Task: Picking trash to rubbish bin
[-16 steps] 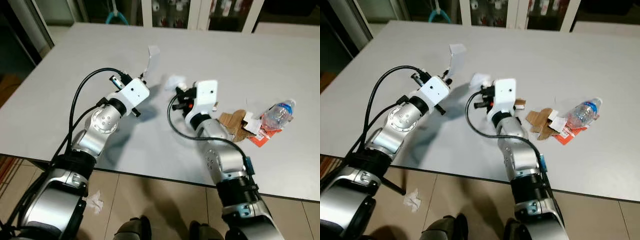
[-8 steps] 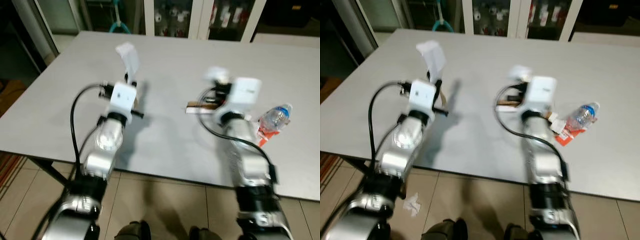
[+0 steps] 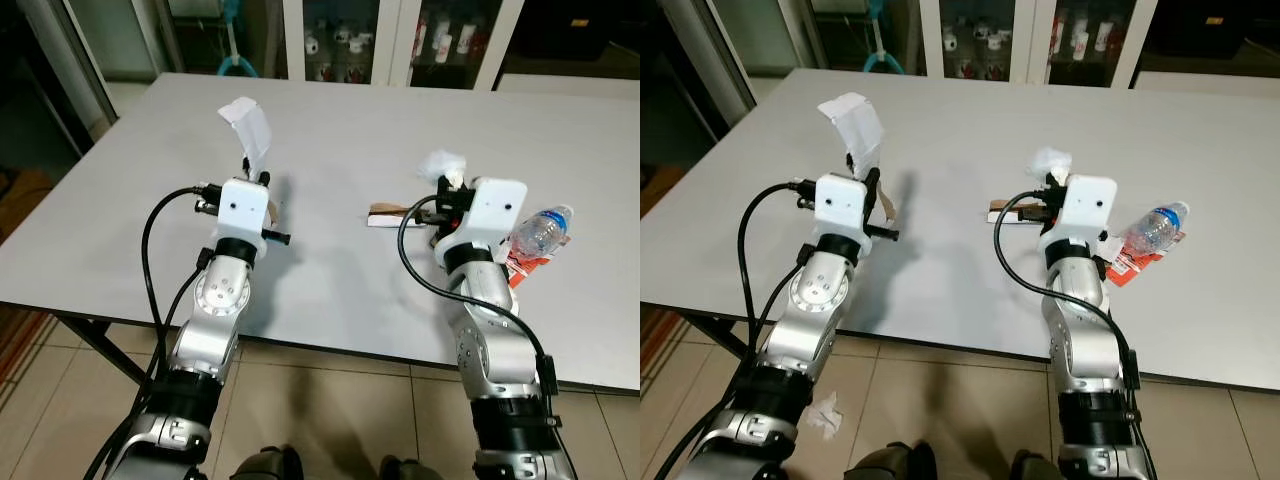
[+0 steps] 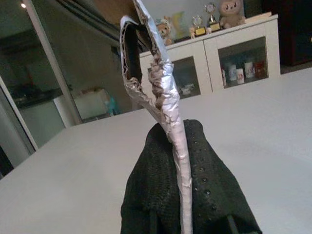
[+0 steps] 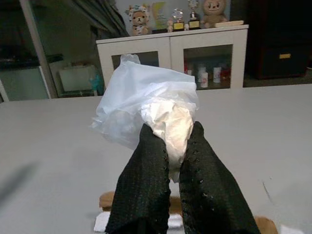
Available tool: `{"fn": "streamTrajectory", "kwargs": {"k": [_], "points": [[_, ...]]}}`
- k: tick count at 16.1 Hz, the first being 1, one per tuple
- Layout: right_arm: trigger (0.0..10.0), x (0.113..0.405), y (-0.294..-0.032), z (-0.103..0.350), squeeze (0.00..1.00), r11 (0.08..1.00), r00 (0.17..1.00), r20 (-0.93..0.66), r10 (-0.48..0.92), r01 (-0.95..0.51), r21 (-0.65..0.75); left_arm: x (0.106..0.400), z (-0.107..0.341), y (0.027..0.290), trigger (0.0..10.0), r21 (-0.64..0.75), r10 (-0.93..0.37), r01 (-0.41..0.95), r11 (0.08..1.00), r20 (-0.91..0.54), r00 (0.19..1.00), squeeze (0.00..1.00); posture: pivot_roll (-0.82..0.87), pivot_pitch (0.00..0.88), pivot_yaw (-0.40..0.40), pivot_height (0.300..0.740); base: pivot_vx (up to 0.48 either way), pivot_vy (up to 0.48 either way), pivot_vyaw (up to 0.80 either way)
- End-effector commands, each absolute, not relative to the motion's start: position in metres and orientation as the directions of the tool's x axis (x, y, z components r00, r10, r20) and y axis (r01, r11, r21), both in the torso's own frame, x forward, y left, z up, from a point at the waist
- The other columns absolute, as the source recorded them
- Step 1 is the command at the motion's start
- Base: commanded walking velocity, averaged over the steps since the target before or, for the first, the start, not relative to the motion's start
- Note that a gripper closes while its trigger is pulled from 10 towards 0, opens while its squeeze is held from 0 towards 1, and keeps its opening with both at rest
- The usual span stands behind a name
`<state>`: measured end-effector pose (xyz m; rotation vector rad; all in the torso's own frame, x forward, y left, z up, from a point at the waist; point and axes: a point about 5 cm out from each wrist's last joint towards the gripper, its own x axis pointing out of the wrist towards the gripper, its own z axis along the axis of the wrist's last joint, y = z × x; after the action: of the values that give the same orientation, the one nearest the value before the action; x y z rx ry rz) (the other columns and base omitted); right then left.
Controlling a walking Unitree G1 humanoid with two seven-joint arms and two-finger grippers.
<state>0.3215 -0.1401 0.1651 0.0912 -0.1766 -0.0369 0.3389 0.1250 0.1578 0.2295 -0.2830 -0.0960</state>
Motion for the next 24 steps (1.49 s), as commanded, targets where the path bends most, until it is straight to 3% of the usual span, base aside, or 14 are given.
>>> {"fn": "streamTrajectory", "kwargs": {"k": [1,9,19,24], "points": [[10.0,0.319,-0.145,0.157,0.00,0.993,0.985,0.156,-0.071,0.056,0.100,0.336,0.151,0.134,10.0,0.210,-0.071,0.014,0.978,0.268,0.961,0.00,-0.03,0.042,0.075,0.720,0.000,0.000,0.00],[10.0,0.325,-0.128,0.152,0.00,0.995,0.987,0.157,-0.015,0.000,0.098,0.341,0.149,0.134,10.0,0.213,-0.060,0.005,0.977,0.254,0.965,0.00,-0.02,0.045,0.091,0.720,0.000,0.000,0.00],[10.0,0.324,-0.130,0.151,0.00,0.996,0.988,0.155,-0.012,-0.003,0.094,0.335,0.136,0.127,10.0,0.216,-0.094,0.048,0.975,0.209,0.973,0.00,-0.02,0.056,0.092,0.720,0.000,0.000,0.00],[10.0,0.324,-0.130,0.150,0.00,0.995,0.988,0.156,-0.013,-0.002,0.101,0.334,0.137,0.125,10.0,0.202,-0.103,0.059,0.978,0.217,0.971,0.00,-0.02,0.052,0.093,0.720,-0.262,0.000,0.00]]}}
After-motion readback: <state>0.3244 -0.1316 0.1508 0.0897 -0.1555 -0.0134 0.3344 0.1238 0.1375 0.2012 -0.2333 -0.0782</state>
